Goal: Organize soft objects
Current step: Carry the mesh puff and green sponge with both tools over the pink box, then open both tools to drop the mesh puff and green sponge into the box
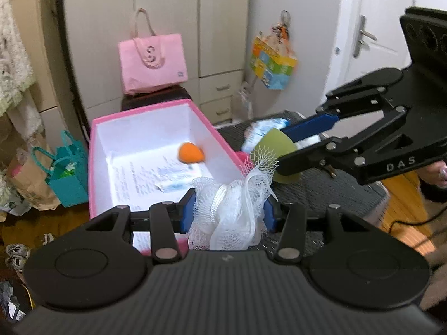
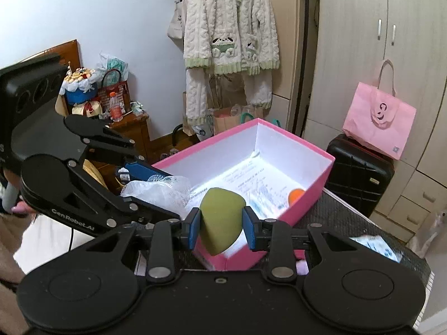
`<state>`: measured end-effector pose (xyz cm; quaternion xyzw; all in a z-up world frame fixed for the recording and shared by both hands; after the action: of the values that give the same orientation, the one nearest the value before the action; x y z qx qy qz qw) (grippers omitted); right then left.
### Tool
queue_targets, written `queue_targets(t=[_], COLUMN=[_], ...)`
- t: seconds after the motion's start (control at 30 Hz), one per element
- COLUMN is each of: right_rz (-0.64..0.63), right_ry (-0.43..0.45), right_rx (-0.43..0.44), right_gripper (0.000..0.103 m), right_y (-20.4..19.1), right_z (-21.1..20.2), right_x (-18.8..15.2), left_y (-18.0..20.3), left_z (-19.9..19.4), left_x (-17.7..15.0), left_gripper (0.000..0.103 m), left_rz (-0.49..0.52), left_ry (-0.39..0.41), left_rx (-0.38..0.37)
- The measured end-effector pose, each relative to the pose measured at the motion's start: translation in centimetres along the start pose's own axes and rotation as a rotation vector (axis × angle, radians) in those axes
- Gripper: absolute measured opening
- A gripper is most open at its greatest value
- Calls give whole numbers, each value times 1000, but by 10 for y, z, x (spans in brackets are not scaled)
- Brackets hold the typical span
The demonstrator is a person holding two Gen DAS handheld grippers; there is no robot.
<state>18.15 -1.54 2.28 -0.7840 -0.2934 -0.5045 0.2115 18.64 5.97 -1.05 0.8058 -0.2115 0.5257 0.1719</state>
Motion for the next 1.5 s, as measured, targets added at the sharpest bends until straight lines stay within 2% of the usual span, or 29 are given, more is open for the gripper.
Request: queue_targets(t=[0.23,0.4,0.47,0.57,0.7,0.83,0.93,1.03,1.07,1.17,1.23,1.5], right_rz=[45,87,105,116,156,229,270,288,298,324,327,307], right_ry=[-5,-31,-38,-46,-83,-137,-153,-147,-147,-144,-139,-100], right_rx=[9,-5,-18,-46,-76,-67,-56,-74,-82,-83,-85,-91], right_gripper=[38,38,38,38,38,38,38,42,42,43,43,43], right_y=[14,32,38,47,66,89,99,105,108,111,113,107], right_z=[43,79,91,107,138,168,181,189,191,191,188,153], right_x=[4,7,6,2,-2,-8,-11,-14,-15,-18,-18,-12], left_y=[-42,-64,-76,-89,-98,-100,-101,-110,-112,-110,-107,-91], left_z=[31,60,74,96,120,138,147,154,154,147,140,113], left_x=[1,-5,-7,-11,-16,-19,-18,-19,-19,-18,-15,-8], left_gripper=[47,48,48,48,48,48,50,63,65,80,82,82], left_rz=[-49,-37,-88,-135,-100,-114,-81,-87,-96,-97,-76,-46], left_ry=[10,-8,-19,-46,-71,-142,-174,-193,-190,-159,-126,-102], left_rx=[68,113,120,127,154,128,140,185,186,184,186,147])
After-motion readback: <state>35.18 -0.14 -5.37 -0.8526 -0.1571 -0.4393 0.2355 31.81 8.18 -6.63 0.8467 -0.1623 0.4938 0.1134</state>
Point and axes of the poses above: each gripper's, at about its wrist camera, not at the fingertips, and z roughly the way its jaws point, y to its right, x to its top, the point moved 7 cm from there along z, roughly the way its jaws point, and after that the axes turned 15 degrees about y, right-handed, at the moved point
